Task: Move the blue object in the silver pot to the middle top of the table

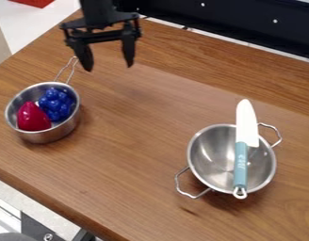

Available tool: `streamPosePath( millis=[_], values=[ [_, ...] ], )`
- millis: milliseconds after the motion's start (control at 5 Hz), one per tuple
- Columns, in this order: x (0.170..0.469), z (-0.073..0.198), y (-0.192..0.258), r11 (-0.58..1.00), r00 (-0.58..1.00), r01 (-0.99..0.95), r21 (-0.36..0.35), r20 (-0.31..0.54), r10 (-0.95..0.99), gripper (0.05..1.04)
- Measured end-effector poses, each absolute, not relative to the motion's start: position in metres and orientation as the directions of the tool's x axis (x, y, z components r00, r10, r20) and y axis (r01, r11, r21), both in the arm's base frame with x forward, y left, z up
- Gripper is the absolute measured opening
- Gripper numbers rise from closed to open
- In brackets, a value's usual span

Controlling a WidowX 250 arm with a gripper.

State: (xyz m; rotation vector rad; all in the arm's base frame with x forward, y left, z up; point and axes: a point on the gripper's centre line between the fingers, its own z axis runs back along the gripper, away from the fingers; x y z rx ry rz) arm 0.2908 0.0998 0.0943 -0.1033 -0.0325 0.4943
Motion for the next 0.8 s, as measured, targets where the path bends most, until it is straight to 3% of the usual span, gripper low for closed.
streamPosePath(
  millis=[200,400,800],
  values=[
    [0.262,0.107,0.123,0.929,0.930,-0.357,-0.098,0.055,0.363,0.997],
    [0.237,0.105,0.145,0.940,0.940,-0.329,-0.091,0.069,0.335,0.997],
    [0.214,0.087,0.153,0.966,0.967,-0.250,-0.071,0.043,0.253,0.997]
  ],
)
